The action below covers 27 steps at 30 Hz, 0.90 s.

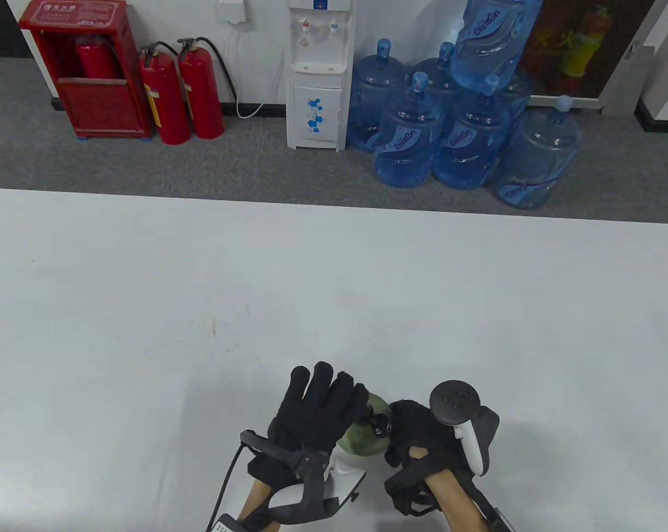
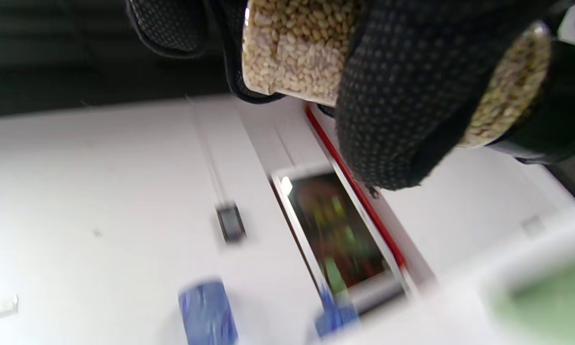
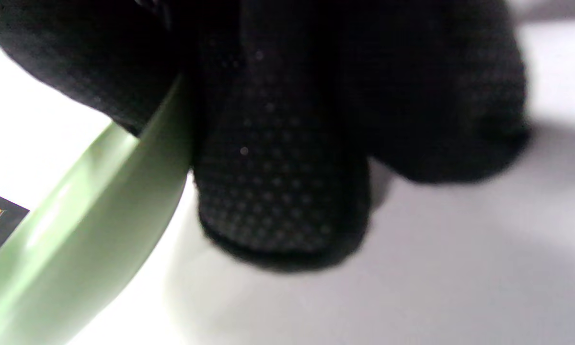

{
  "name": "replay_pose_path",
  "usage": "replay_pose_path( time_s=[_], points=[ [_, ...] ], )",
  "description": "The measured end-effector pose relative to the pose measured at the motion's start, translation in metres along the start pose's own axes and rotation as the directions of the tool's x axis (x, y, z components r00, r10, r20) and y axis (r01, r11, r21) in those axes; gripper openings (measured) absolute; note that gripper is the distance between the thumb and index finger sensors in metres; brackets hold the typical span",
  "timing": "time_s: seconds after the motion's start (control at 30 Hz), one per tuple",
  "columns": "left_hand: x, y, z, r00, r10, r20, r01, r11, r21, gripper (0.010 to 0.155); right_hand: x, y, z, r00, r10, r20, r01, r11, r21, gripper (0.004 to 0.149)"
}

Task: Hold seasoning dish and receive white sesame seeds shaken from seasoning bottle

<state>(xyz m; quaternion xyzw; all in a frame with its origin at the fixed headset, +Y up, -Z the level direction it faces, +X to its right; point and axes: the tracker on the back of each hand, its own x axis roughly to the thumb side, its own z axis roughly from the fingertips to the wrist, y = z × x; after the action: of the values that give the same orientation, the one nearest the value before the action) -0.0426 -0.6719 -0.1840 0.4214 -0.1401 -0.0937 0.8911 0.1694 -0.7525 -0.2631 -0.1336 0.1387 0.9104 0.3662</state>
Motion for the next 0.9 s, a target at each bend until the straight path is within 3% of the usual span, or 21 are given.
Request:
replay_pose_path(
  time_s=[0.03,0.07,0.1,0.13,0.17,0.23,0.27,0.3,0.33,0.4,0.47,0.5,0.57,0.6,0.67,0.7,0.73,0.77,0.8,0.83,0.9],
  points=[
    [-0.001,-0.002,-0.002,0.992,0.115,-0.05,-0.116,0.993,-0.003,0.063,0.001,-0.002,0.0,1.0,0.003,0.009,-0.002,1.0,-0.011,0.041],
    [0.002,-0.01,-0.003,0.992,0.116,-0.056,-0.12,0.99,-0.073,0.064,0.002,-0.002,0.0,1.0,0.006,0.011,-0.006,1.0,-0.017,0.041],
    [0.008,-0.025,-0.001,1.0,-0.005,-0.009,0.003,0.972,-0.234,0.064,0.001,-0.002,0.0,1.0,0.006,0.008,-0.006,1.0,-0.019,0.041],
    [0.009,-0.027,0.005,0.995,-0.073,0.063,0.086,0.965,-0.249,0.063,-0.001,-0.002,-0.001,1.0,-0.001,0.0,0.001,1.0,-0.016,0.041],
    [0.007,-0.019,0.004,0.992,-0.085,0.09,0.096,0.988,-0.124,0.063,-0.001,-0.001,-0.001,1.0,-0.008,-0.005,0.008,1.0,-0.009,0.041],
    [-0.004,0.0,-0.001,0.999,0.028,-0.038,-0.028,1.0,0.009,0.063,-0.001,-0.001,-0.001,1.0,-0.006,-0.004,0.006,1.0,-0.003,0.041],
    [-0.004,-0.005,-0.003,0.989,0.124,-0.076,-0.126,0.992,-0.024,0.063,0.001,-0.001,-0.001,1.0,0.0,0.002,0.0,1.0,-0.012,0.041],
    [0.001,-0.015,-0.002,0.994,0.091,-0.059,-0.099,0.986,-0.132,0.063,0.001,-0.001,-0.001,1.0,0.005,0.003,-0.005,1.0,-0.015,0.041],
    [0.006,-0.027,0.003,1.0,-0.025,0.009,0.027,0.968,-0.251,0.063,0.001,-0.001,-0.001,1.0,0.007,0.001,-0.007,1.0,-0.014,0.04],
    [0.003,-0.016,0.001,0.998,-0.054,0.034,0.058,0.991,-0.122,0.063,-0.001,0.0,0.0,1.0,-0.003,-0.002,0.003,1.0,-0.005,0.041],
    [-0.004,0.0,-0.001,0.989,0.116,-0.09,-0.117,0.993,-0.01,0.063,0.001,-0.001,0.001,1.0,-0.001,0.006,0.001,1.0,-0.008,0.041],
    [0.003,-0.008,-0.002,0.988,0.135,-0.08,-0.141,0.987,-0.074,0.063,0.001,-0.002,0.0,1.0,0.005,0.008,-0.005,1.0,-0.016,0.041],
    [0.012,-0.026,0.004,0.998,-0.057,0.028,0.062,0.967,-0.248,0.063,-0.001,0.0,-0.001,1.0,0.006,-0.004,-0.006,1.0,-0.011,0.041],
    [0.01,-0.021,0.003,0.997,-0.061,0.054,0.069,0.984,-0.164,0.063,-0.002,0.0,-0.001,1.0,-0.002,-0.01,0.002,1.0,-0.003,0.041],
    [0.001,-0.002,-0.001,0.995,0.071,-0.071,-0.074,0.997,-0.033,0.063,-0.001,-0.001,0.0,1.0,-0.003,-0.003,0.003,1.0,-0.002,0.041],
    [0.003,-0.004,-0.001,0.984,0.154,-0.085,-0.157,0.987,-0.03,0.063,0.0,-0.003,0.0,1.0,-0.003,0.001,0.003,1.0,-0.017,0.041],
    [0.008,-0.011,-0.001,0.989,0.128,-0.068,-0.134,0.987,-0.092,0.063,0.0,-0.003,-0.001,1.0,-0.001,0.002,0.001,1.0,-0.022,0.04],
    [0.014,-0.024,0.002,1.0,-0.005,0.005,0.006,0.97,-0.241,0.063,-0.001,-0.002,-0.001,1.0,0.0,-0.003,0.0,1.0,-0.02,0.041],
    [0.016,-0.025,0.006,0.996,-0.044,0.073,0.06,0.974,-0.221,0.063,-0.002,-0.001,-0.001,1.0,-0.006,-0.009,0.006,1.0,-0.013,0.041],
    [0.014,-0.018,0.003,0.997,-0.044,0.069,0.052,0.99,-0.127,0.064,-0.002,-0.001,-0.001,1.0,-0.01,-0.011,0.01,1.0,-0.006,0.04],
    [0.004,-0.001,-0.001,0.994,0.091,-0.063,-0.092,0.996,-0.017,0.063,-0.001,-0.002,0.0,1.0,-0.004,0.001,0.004,1.0,-0.009,0.041]
  ],
)
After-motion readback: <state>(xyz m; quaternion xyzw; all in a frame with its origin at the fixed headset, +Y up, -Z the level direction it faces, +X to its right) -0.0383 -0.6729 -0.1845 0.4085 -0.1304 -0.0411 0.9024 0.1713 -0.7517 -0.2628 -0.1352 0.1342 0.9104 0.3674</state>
